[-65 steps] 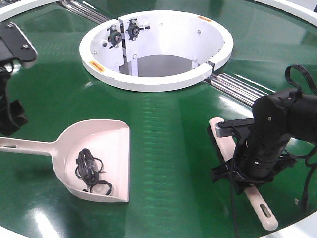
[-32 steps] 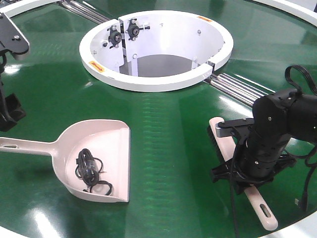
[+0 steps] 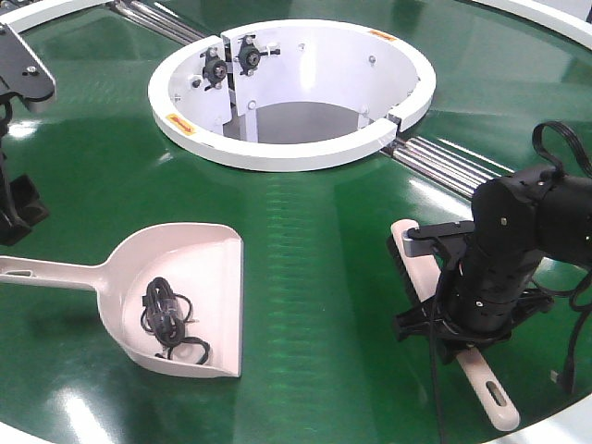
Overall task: Clean and inspect green conveyor with broom and dustpan
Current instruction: 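Set down the brush, open the right gripper and withdraw it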
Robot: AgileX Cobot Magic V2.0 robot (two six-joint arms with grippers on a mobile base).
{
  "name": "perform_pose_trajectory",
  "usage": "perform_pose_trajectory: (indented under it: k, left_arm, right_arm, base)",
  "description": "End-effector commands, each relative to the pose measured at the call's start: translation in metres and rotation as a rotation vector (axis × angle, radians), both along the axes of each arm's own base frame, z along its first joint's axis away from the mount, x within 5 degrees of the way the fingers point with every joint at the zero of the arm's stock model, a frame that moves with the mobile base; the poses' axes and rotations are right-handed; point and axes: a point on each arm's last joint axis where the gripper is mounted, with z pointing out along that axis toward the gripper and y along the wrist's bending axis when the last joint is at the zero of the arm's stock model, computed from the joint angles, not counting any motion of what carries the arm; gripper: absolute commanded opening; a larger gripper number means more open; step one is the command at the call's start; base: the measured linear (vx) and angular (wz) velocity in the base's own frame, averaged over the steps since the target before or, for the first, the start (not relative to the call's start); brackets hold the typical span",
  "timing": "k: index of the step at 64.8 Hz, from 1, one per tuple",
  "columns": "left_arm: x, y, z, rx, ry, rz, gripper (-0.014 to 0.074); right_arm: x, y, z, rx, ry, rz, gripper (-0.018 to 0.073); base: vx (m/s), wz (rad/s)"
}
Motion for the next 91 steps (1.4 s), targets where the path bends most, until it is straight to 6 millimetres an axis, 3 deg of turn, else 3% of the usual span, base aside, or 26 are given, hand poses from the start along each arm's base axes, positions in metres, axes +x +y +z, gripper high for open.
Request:
perform_pose_trajectory:
  k: [1,11,23,31,40,48,62,72,79,85,91]
  left_arm:
    - [-0.005,-0.001,0.018,-0.032,-0.099,-0.003,0.0523]
    - [-0.005,-0.001,0.018,-0.032,-0.099,-0.003,0.0523]
    - [-0.005,-0.001,0.018,-0.031,-0.095,-0.002,0.0523]
    - [-0.006,-0.005,0.017,-0.084,-0.074,0.015,0.0523]
    - [-0.01,-0.006,0.017,-0.106,-0.05,0.015,0.0523]
    - [-0.025,-0.009,0.029,-0.203,-0.08,0.021,0.0523]
    - [-0.073,-0.012,0.064,-0.416,-0.21,-0.028,0.0523]
    - [-0.115,0.001,0.073,-0.465,-0.403,-0.001,0.0523]
    - [-0.146,0.013,0.067,-0.526,-0.559,0.047,0.0523]
    - [-0.174,0.02,0.052,-0.584,-0.677,0.051,0.0523]
    - [-0.192,0.025,0.022,-0.613,-0.753,0.052,0.0523]
  right_arm:
    - [0.002,-0.003,0.017,-0.002,-0.065,0.008,0.0048]
    - [0.003,-0.005,0.017,-0.022,-0.073,0.005,0.0205]
    - [0.004,-0.005,0.019,-0.023,-0.078,0.0,0.0496]
    - [0.005,-0.005,0.031,-0.029,-0.099,0.037,0.0605]
    - [0.0,-0.007,0.065,0.009,-0.238,0.078,0.0621]
    - [-0.018,-0.014,0.112,0.065,-0.477,0.095,0.0596]
    - [-0.078,-0.035,0.193,0.175,-0.893,0.123,0.0559]
    - [-0.124,-0.051,0.222,0.217,-1.09,0.142,0.0559]
    - [-0.152,-0.06,0.215,0.238,-1.198,0.158,0.0559]
    - [-0.171,-0.066,0.191,0.255,-1.26,0.165,0.0559]
    - [-0.184,-0.069,0.162,0.271,-1.316,0.175,0.0559]
  base:
    - [0.0,0.0]
    - [0.0,0.0]
    - [0.0,0.0]
    - [0.0,0.0]
    - [0.0,0.0]
    - [0.0,0.0]
    - [0.0,0.0]
    - [0.0,0.0]
    - [0.0,0.0]
    - [0.0,0.0]
    - [0.0,0.0]
